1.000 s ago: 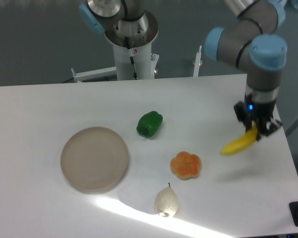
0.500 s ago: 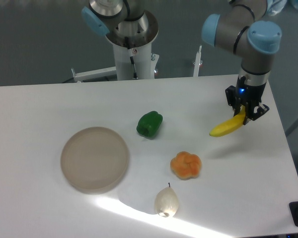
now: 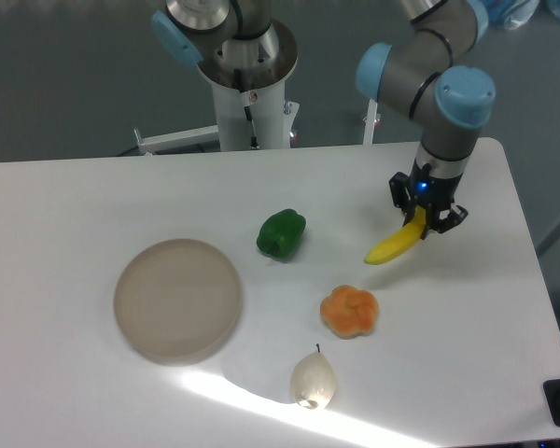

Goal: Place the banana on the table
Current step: 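Lift the yellow banana and carry it toward the orange flower object, then lower the banana onto the table beside the orange object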

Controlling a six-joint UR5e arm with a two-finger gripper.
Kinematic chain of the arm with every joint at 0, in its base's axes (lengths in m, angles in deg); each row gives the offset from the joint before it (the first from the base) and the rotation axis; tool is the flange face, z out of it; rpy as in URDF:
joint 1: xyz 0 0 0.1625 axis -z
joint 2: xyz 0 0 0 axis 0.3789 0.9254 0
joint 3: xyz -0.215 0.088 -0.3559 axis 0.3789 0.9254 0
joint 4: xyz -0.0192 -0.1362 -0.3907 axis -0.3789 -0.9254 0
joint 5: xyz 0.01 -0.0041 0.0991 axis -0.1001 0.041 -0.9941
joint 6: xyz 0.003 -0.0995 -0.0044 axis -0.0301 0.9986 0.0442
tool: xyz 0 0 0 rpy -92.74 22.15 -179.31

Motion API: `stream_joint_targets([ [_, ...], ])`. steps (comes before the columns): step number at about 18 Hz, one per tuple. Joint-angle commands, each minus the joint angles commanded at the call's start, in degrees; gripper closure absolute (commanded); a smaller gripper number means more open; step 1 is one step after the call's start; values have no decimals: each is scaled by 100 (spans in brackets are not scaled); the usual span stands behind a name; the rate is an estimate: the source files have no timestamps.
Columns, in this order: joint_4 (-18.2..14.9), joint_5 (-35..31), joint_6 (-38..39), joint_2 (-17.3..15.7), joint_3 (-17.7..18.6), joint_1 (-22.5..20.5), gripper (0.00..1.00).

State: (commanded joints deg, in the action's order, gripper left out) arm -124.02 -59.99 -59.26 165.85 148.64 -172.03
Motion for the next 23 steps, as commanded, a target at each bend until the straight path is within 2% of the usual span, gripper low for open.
stream_joint_targets([
  [4,167,-70,193,53,211,26,75],
  [16,176,-70,97,176,220,27,74],
  [23,176,-325,-9,255,159,70,73],
])
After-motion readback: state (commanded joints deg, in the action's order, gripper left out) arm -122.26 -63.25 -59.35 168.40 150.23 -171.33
